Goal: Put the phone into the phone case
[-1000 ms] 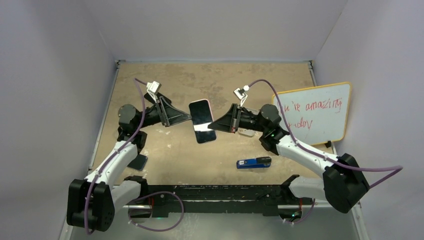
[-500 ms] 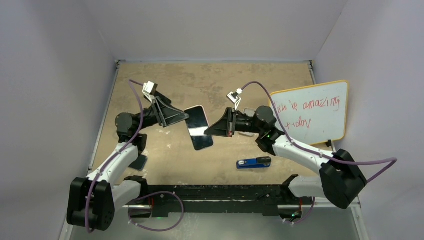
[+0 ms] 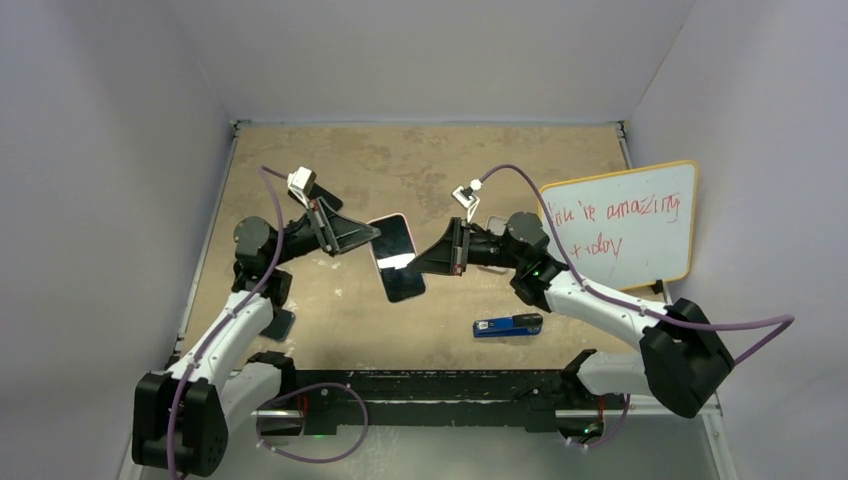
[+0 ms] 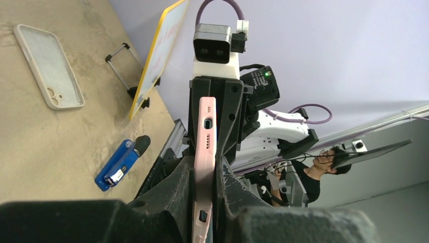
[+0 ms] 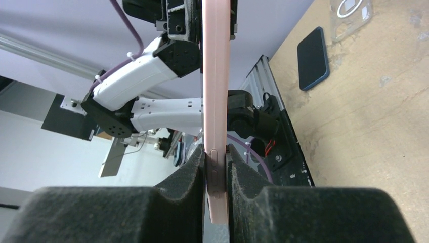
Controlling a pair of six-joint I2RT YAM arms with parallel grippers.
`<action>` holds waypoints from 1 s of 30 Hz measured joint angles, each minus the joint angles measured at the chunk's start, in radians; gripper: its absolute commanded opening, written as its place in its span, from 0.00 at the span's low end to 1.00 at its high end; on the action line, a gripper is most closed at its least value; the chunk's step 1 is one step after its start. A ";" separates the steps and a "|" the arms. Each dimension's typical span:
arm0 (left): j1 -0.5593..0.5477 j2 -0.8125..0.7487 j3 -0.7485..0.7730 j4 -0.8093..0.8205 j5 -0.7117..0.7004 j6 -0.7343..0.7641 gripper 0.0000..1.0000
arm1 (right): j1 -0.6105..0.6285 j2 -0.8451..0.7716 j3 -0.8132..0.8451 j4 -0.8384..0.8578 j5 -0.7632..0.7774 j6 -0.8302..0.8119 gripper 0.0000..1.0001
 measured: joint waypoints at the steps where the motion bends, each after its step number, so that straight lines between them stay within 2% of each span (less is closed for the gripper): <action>1: 0.000 -0.006 0.010 -0.044 -0.002 0.024 0.00 | 0.000 0.000 0.002 -0.007 0.003 -0.001 0.19; 2: 0.000 -0.010 0.021 -0.080 -0.002 0.041 0.00 | 0.000 0.000 0.004 -0.014 0.006 -0.002 0.18; 4: 0.000 -0.017 0.042 -0.132 -0.003 0.067 0.02 | 0.003 0.000 0.010 -0.023 0.012 -0.003 0.04; 5: 0.000 -0.018 0.048 -0.144 -0.003 0.073 0.14 | 0.005 0.000 0.014 -0.026 0.013 -0.006 0.00; 6: 0.001 -0.018 0.051 -0.151 -0.004 0.073 0.29 | 0.005 0.001 0.018 -0.027 0.017 -0.009 0.00; 8: 0.005 -0.017 0.055 -0.161 -0.005 0.071 0.47 | 0.005 0.004 0.021 -0.031 0.029 -0.010 0.00; 11: 0.004 -0.014 0.055 -0.167 0.004 0.068 0.62 | 0.007 0.004 0.021 -0.045 0.063 -0.008 0.00; 14: 0.004 -0.019 0.055 -0.171 0.008 0.065 0.66 | 0.009 0.004 0.021 -0.054 0.110 0.000 0.00; 19: 0.004 -0.047 0.034 -0.179 0.008 0.065 0.66 | 0.009 0.005 0.022 -0.036 0.178 0.030 0.00; 24: -0.001 -0.045 -0.037 -0.121 0.007 0.026 0.58 | 0.009 0.024 0.050 0.002 0.225 0.054 0.00; 27: -0.023 -0.035 -0.055 -0.104 0.000 0.003 0.42 | 0.009 0.026 0.055 0.011 0.244 0.056 0.00; 30: -0.053 -0.032 -0.055 -0.090 -0.011 -0.008 0.13 | 0.009 0.033 0.055 0.008 0.261 0.055 0.00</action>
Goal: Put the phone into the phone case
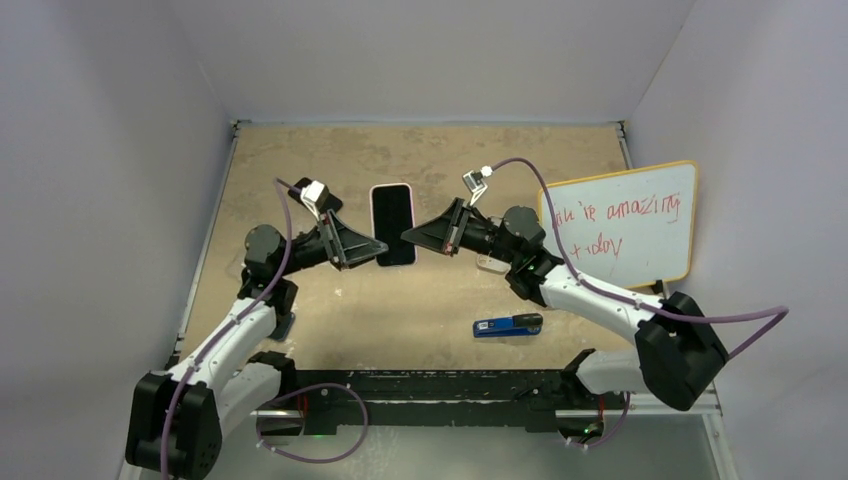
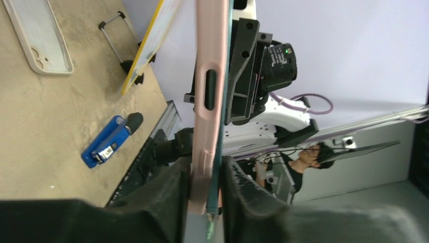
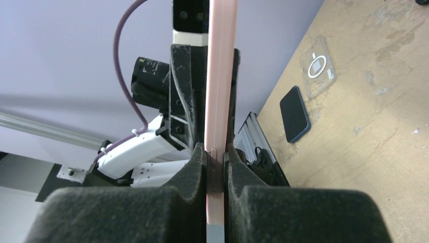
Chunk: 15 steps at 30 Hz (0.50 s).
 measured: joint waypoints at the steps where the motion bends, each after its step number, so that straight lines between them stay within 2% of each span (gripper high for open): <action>1: -0.011 0.003 0.000 0.003 -0.003 0.000 0.03 | 0.000 0.006 0.002 0.000 0.003 0.000 0.00; 2: -0.017 0.007 0.000 0.004 -0.004 0.005 0.00 | 0.000 0.011 0.003 -0.002 0.002 0.000 0.02; 8: -0.019 0.017 0.037 -0.096 -0.008 0.083 0.00 | -0.010 0.035 0.016 -0.025 -0.002 -0.010 0.35; 12: -0.023 0.019 0.070 -0.142 0.024 0.124 0.00 | -0.006 0.034 0.057 -0.071 -0.018 -0.046 0.43; 15: -0.023 0.019 0.076 -0.141 0.060 0.138 0.00 | -0.005 0.034 0.081 -0.091 -0.027 -0.063 0.44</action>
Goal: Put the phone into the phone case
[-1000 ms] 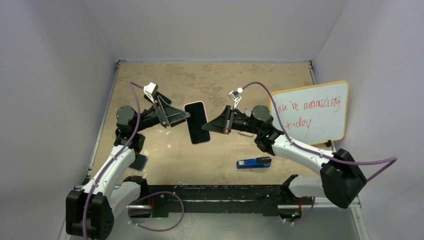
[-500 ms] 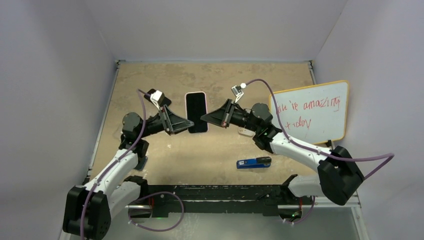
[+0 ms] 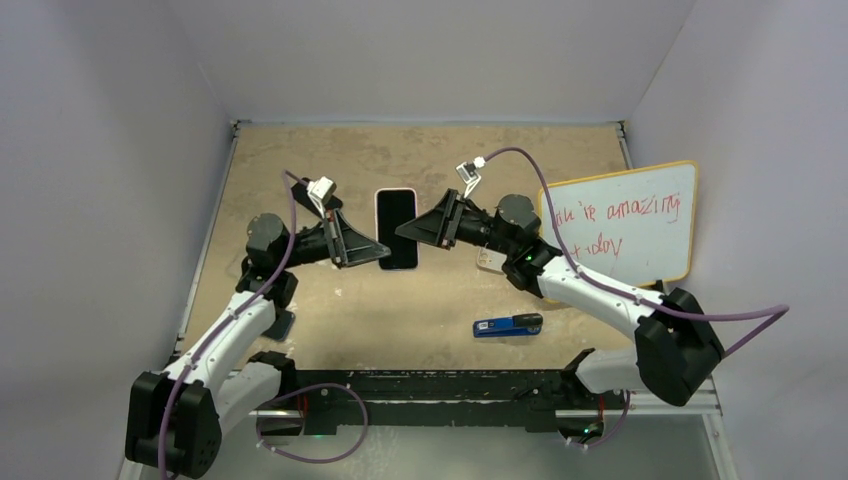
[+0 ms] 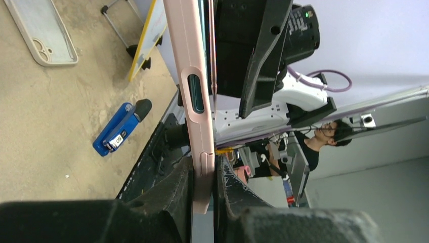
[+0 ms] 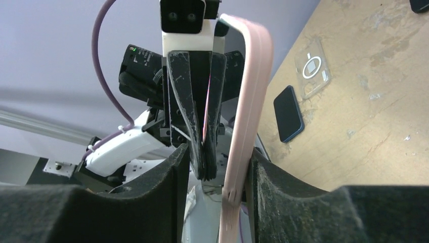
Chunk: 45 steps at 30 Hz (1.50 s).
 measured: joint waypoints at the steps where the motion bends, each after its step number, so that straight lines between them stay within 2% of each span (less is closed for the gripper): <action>1: 0.000 0.000 0.002 0.000 0.017 0.005 0.00 | 0.000 0.000 0.008 -0.008 -0.002 -0.003 0.38; 4: 0.000 -0.001 0.012 -0.005 0.050 0.031 0.00 | 0.000 0.000 0.025 -0.029 -0.002 -0.010 0.08; 5: 0.000 -0.004 0.020 -0.012 0.058 0.044 0.07 | 0.000 0.000 0.027 -0.035 -0.002 -0.010 0.02; 6: 0.000 -0.008 0.028 -0.029 0.060 0.063 0.16 | 0.000 0.000 0.027 -0.033 -0.005 -0.003 0.00; 7: 0.000 -0.010 0.034 -0.043 0.062 0.074 0.28 | 0.000 0.000 0.029 -0.027 -0.006 0.006 0.00; 9: 0.000 -0.018 0.050 -0.080 0.064 0.103 0.39 | 0.000 0.000 0.029 -0.021 -0.005 0.013 0.00; 11: -0.001 -0.026 0.056 -0.118 0.066 0.119 0.44 | 0.001 0.000 0.029 -0.014 0.006 0.019 0.00; 13: -0.003 -0.040 0.056 -0.154 0.067 0.129 0.45 | 0.002 0.000 0.029 -0.013 0.021 0.021 0.00; 15: -0.005 -0.056 0.056 -0.176 0.064 0.130 0.41 | 0.002 0.000 0.029 -0.008 0.040 0.025 0.00; 16: -0.005 -0.062 0.056 -0.183 0.060 0.132 0.36 | 0.001 0.000 0.029 -0.007 0.048 0.027 0.00; 19: -0.005 -0.074 0.056 -0.211 0.041 0.137 0.04 | 0.001 0.000 0.029 -0.001 0.056 0.043 0.00; 20: -0.005 -0.074 0.056 -0.225 0.037 0.143 0.00 | 0.001 -0.003 0.029 0.000 0.056 0.042 0.00; 22: -0.006 -0.075 0.061 -0.241 0.034 0.156 0.00 | 0.001 -0.004 0.028 -0.001 0.057 0.042 0.03; 25: -0.006 -0.075 0.079 -0.303 0.024 0.190 0.00 | 0.001 -0.004 0.028 -0.008 0.059 0.034 0.24; 27: -0.007 -0.074 0.104 -0.370 0.015 0.237 0.00 | 0.001 -0.004 0.028 -0.014 0.060 0.033 0.28; 28: -0.008 -0.072 0.122 -0.410 0.008 0.267 0.00 | 0.001 -0.004 0.028 -0.017 0.062 0.029 0.26; 30: -0.013 -0.066 0.156 -0.492 -0.007 0.329 0.00 | 0.000 -0.004 0.028 -0.029 0.064 0.023 0.08; 31: -0.014 -0.061 0.170 -0.527 -0.012 0.354 0.02 | 0.000 -0.004 0.028 -0.034 0.064 0.020 0.00; 35: -0.013 -0.054 0.189 -0.591 -0.014 0.391 0.33 | 0.000 -0.006 0.028 -0.044 0.058 0.003 0.00; 37: -0.014 -0.055 0.195 -0.614 -0.021 0.404 0.42 | 0.000 -0.006 0.028 -0.044 0.058 -0.004 0.00; 40: -0.011 -0.055 0.203 -0.665 -0.060 0.417 0.48 | -0.001 -0.013 0.028 -0.051 0.056 -0.019 0.00; 45: -0.001 -0.055 0.224 -0.689 -0.096 0.401 0.48 | -0.003 -0.059 -0.002 -0.063 0.056 -0.031 0.00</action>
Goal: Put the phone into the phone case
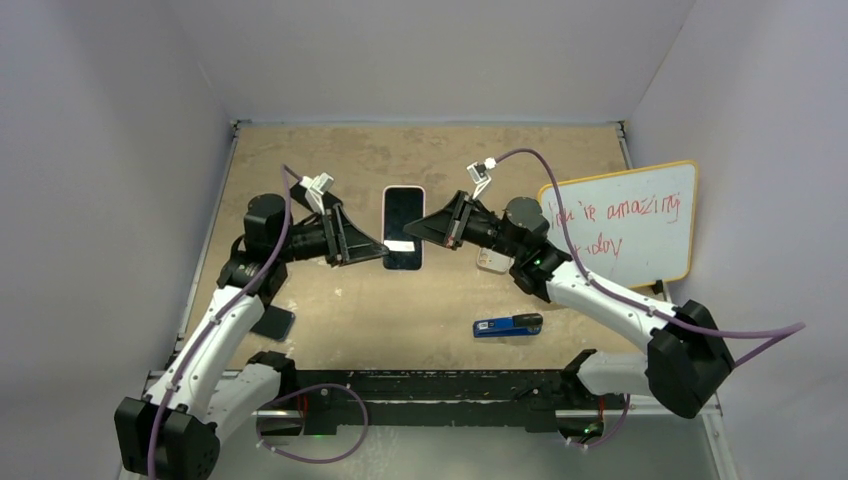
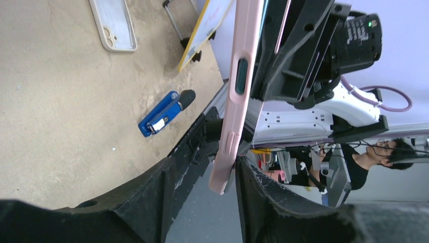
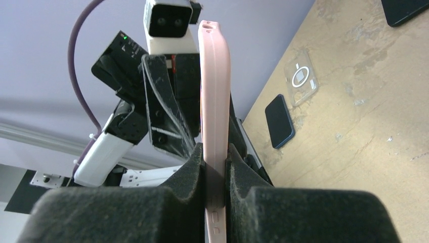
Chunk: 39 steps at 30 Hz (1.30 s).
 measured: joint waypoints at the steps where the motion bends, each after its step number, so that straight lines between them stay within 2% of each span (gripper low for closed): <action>1: 0.001 0.000 0.004 0.004 -0.005 -0.007 0.47 | 0.000 -0.007 -0.007 0.001 0.000 0.000 0.00; 8: 0.004 0.043 0.006 0.111 0.014 -0.092 0.50 | 0.000 -0.021 -0.039 0.005 0.008 0.008 0.00; 16: 0.002 0.065 -0.019 0.069 0.035 -0.083 0.45 | 0.000 0.010 -0.045 0.053 0.035 0.040 0.00; 17: 0.000 0.076 -0.023 0.069 0.040 -0.083 0.41 | 0.000 0.013 -0.046 0.050 0.036 0.040 0.00; 18: -0.003 0.085 -0.023 0.070 0.042 -0.082 0.34 | 0.000 0.015 -0.051 0.049 0.039 0.040 0.00; 20: -0.014 0.103 -0.024 0.071 0.043 -0.081 0.09 | 0.000 0.020 -0.060 0.047 0.048 0.040 0.00; 21: -0.019 0.109 -0.024 0.073 0.044 -0.080 0.00 | 0.000 0.024 -0.061 0.041 0.051 0.038 0.00; 24: -0.030 0.128 -0.023 0.064 0.039 -0.040 0.00 | -0.008 0.040 -0.069 0.026 0.056 0.043 0.00; 28: -0.051 0.171 0.029 -0.071 -0.025 0.065 0.00 | -0.010 0.054 -0.077 0.000 0.066 0.036 0.00; 29: -0.056 0.177 0.043 -0.103 -0.041 0.087 0.01 | -0.010 0.058 -0.077 -0.004 0.070 0.035 0.00; 30: -0.058 0.177 0.047 -0.117 -0.051 0.100 0.08 | -0.010 0.061 -0.078 -0.005 0.071 0.035 0.00; 32: -0.060 0.171 0.047 -0.129 -0.058 0.109 0.29 | -0.008 0.063 -0.084 -0.004 0.069 0.035 0.00; 33: -0.061 0.166 0.047 -0.132 -0.059 0.110 0.35 | -0.008 0.062 -0.088 -0.003 0.066 0.035 0.00; 39: -0.034 0.153 0.046 -0.145 -0.085 0.116 0.55 | -0.006 0.018 -0.090 -0.051 0.020 -0.015 0.00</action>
